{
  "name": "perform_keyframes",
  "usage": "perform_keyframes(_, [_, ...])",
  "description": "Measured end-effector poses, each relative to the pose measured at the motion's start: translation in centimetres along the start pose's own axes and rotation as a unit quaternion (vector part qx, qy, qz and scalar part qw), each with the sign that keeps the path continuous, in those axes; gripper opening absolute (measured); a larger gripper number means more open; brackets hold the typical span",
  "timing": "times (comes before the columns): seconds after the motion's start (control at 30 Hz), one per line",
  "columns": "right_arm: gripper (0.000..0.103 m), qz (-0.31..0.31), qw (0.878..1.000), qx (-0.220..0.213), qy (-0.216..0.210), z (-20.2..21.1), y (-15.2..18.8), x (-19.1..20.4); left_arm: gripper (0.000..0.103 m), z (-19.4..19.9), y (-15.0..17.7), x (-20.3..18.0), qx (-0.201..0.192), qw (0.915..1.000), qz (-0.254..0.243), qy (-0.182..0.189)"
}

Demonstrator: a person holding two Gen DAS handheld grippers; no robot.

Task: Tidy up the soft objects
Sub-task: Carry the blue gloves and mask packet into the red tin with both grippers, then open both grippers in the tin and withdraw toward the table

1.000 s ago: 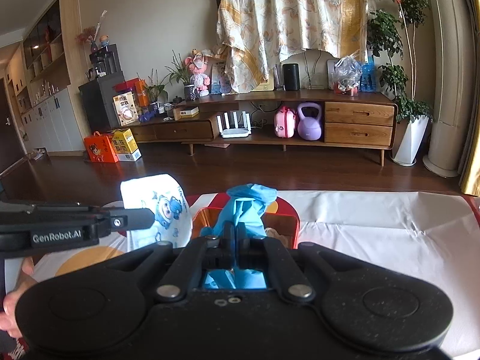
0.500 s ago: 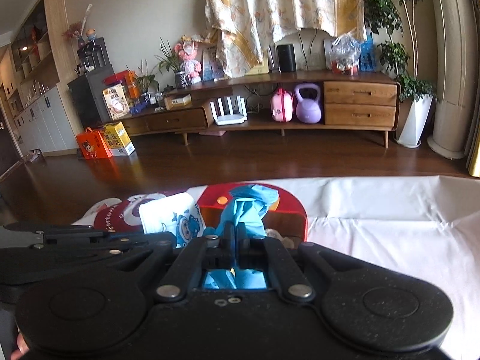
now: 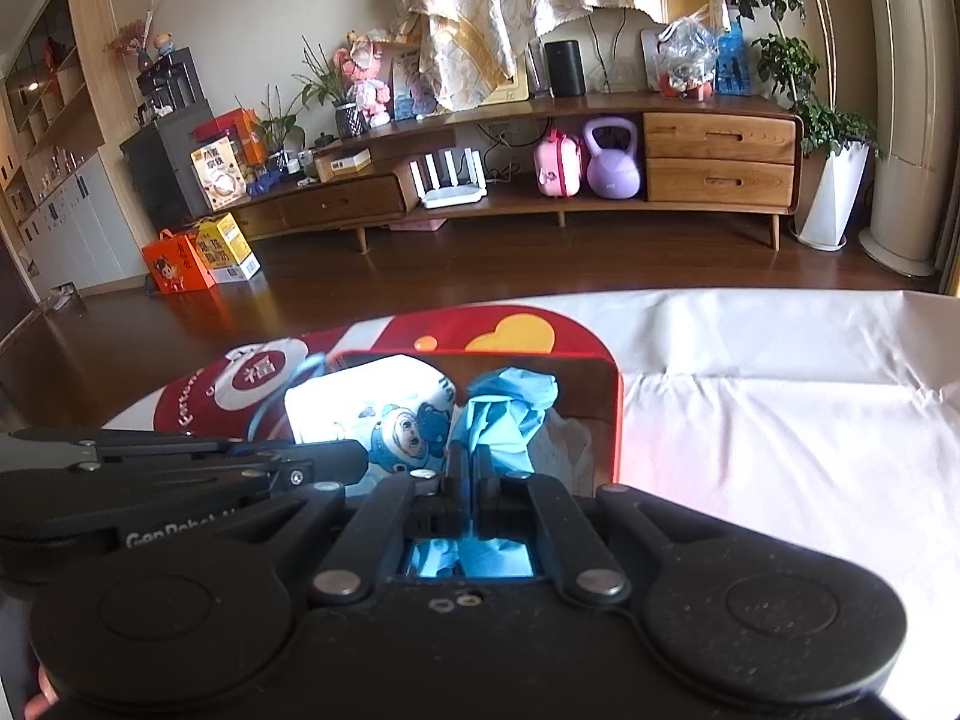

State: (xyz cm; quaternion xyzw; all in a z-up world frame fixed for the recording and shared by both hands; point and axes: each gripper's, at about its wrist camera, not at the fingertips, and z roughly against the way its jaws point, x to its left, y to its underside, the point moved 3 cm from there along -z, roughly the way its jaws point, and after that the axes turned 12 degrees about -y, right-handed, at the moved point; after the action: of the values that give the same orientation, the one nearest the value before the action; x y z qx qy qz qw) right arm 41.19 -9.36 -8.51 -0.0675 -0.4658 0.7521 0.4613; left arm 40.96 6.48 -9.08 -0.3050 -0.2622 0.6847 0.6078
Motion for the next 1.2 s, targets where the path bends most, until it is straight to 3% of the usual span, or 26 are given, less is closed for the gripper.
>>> perform_keyframes(0.2, [0.001,-0.006,1.0,0.021,0.004,-1.1,0.9,-0.5,0.005,-1.3,1.0,0.3,0.02,0.9998,-0.002,-0.006])
perform_keyframes(0.37, [0.008,-0.008,0.999,0.032,0.006,-1.4,1.3,-0.5,0.005,-2.0,1.7,0.5,0.041,0.9991,-0.001,-0.008])
perform_keyframes(0.67, [0.018,-0.014,0.999,0.031,0.008,-0.6,1.4,-0.5,0.009,-1.4,2.1,0.8,0.044,0.999,0.007,-0.007])
perform_keyframes(0.9, [0.025,-0.019,0.999,0.025,0.012,0.7,1.4,-0.5,0.019,-0.3,2.5,0.6,0.046,0.9989,-0.001,-0.009])
perform_keyframes(0.97, [0.028,-0.019,0.999,0.025,0.011,1.2,1.3,-0.4,0.027,0.2,2.5,0.6,0.04,0.9991,-0.002,-0.01])
perform_keyframes(1.03, [0.03,-0.017,1.0,0.023,0.011,1.7,1.3,-0.2,0.048,0.7,2.4,0.5,0.035,0.9994,-0.002,-0.007])
perform_keyframes(1.07, [0.032,-0.016,1.0,0.021,0.012,2.0,1.3,-0.1,0.053,1.0,2.4,0.5,0.03,0.9995,0.0,-0.008])
perform_keyframes(1.2, [0.035,-0.011,1.0,0.019,0.012,3.0,1.3,0.3,0.057,2.1,2.2,0.5,0.025,0.9996,0.005,-0.008])
